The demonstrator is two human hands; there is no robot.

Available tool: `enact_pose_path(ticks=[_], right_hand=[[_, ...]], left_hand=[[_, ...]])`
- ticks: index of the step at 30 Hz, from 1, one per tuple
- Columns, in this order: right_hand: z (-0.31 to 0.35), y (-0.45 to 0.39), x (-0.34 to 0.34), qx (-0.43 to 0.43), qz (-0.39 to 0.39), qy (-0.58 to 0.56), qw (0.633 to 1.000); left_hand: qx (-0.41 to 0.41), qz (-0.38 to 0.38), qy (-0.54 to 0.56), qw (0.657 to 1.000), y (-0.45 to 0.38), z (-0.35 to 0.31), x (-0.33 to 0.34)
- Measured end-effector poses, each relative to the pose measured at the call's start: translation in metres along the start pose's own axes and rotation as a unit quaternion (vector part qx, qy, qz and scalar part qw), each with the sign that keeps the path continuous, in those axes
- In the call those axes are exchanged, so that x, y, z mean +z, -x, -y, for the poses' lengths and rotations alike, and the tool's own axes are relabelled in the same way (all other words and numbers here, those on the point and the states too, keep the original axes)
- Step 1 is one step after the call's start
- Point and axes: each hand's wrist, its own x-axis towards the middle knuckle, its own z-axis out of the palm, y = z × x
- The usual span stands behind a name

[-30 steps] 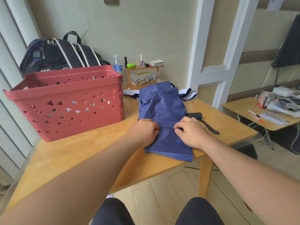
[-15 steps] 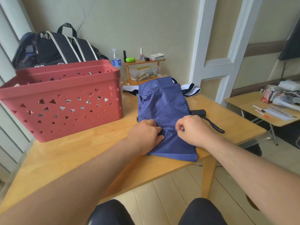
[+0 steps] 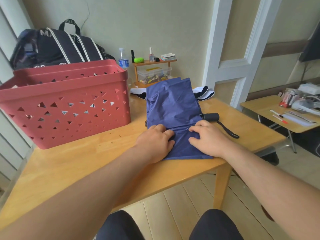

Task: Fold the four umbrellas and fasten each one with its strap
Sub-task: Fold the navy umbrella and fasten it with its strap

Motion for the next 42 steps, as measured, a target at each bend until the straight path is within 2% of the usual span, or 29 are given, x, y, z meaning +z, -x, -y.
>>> enact_pose_path(ticks=[3, 6, 8, 11, 13, 14, 16, 17, 18, 19, 21, 22, 27, 31, 33, 34, 37, 39, 40, 42], right_hand=[[0.0, 0.002, -0.006, 0.003, 0.042, -0.008, 0.999], [0.004, 0.011, -0.021, -0.017, 0.087, 0.056, 0.994], [0.006, 0.019, -0.033, -0.028, 0.128, 0.089, 0.987], [0.006, 0.031, -0.046, 0.0, 0.166, 0.119, 0.979], [0.005, 0.035, -0.046, 0.012, 0.129, 0.152, 0.98], [0.006, 0.036, -0.043, 0.005, 0.084, 0.142, 0.986], [0.011, 0.035, -0.034, -0.04, -0.025, 0.069, 0.996], [0.013, 0.034, -0.028, -0.058, -0.048, 0.025, 0.997], [0.014, 0.032, -0.024, -0.06, -0.034, -0.008, 0.998], [0.014, 0.031, -0.019, -0.041, 0.015, -0.015, 0.999], [0.008, 0.031, -0.01, 0.023, 0.136, 0.046, 0.989], [0.004, 0.03, -0.006, 0.043, 0.168, 0.069, 0.982], [-0.006, 0.028, -0.008, 0.048, 0.195, 0.082, 0.976], [-0.017, 0.028, -0.021, 0.051, 0.222, 0.082, 0.97], [-0.015, 0.026, -0.031, 0.06, 0.21, 0.084, 0.972], [-0.01, 0.024, -0.034, 0.053, 0.179, 0.092, 0.978], [0.022, 0.024, -0.035, -0.007, -0.016, 0.084, 0.996], [0.045, 0.027, -0.029, -0.04, -0.092, 0.044, 0.994], [0.051, 0.028, -0.024, -0.057, -0.082, 0.027, 0.995], [0.049, 0.032, -0.017, -0.053, 0.019, 0.041, 0.998]], left_hand=[[-0.001, 0.034, 0.008, 0.999, -0.004, 0.008, -0.002], [0.011, 0.065, 0.019, 0.998, -0.004, 0.014, -0.005], [-0.026, 0.075, 0.044, 0.996, -0.004, 0.007, -0.01], [-0.1, 0.014, 0.069, 0.993, -0.009, -0.017, -0.024], [-0.064, -0.021, 0.048, 0.997, -0.008, -0.033, -0.024], [-0.035, -0.002, 0.043, 0.998, -0.006, -0.039, -0.02], [-0.002, 0.082, 0.019, 0.996, 0.002, -0.046, -0.007], [-0.001, 0.115, 0.011, 0.993, 0.005, -0.047, -0.002], [-0.005, 0.133, 0.014, 0.991, 0.006, -0.046, 0.001], [-0.006, 0.14, 0.022, 0.99, 0.008, -0.045, 0.002], [-0.004, 0.147, 0.035, 0.989, 0.012, -0.044, -0.001], [-0.008, 0.151, 0.037, 0.988, 0.014, -0.042, -0.002], [-0.053, 0.172, 0.023, 0.983, 0.038, -0.006, -0.008], [-0.058, 0.174, 0.02, 0.983, 0.05, 0.013, -0.01], [-0.058, 0.177, 0.016, 0.982, 0.048, 0.012, -0.01], [-0.059, 0.179, 0.016, 0.982, 0.047, 0.012, -0.01], [-0.057, 0.178, 0.014, 0.982, 0.046, 0.012, -0.009], [-0.058, 0.176, 0.015, 0.983, 0.046, 0.012, -0.009], [-0.059, 0.174, 0.017, 0.983, 0.046, 0.012, -0.008], [-0.063, 0.169, 0.025, 0.983, 0.047, 0.013, -0.006]])
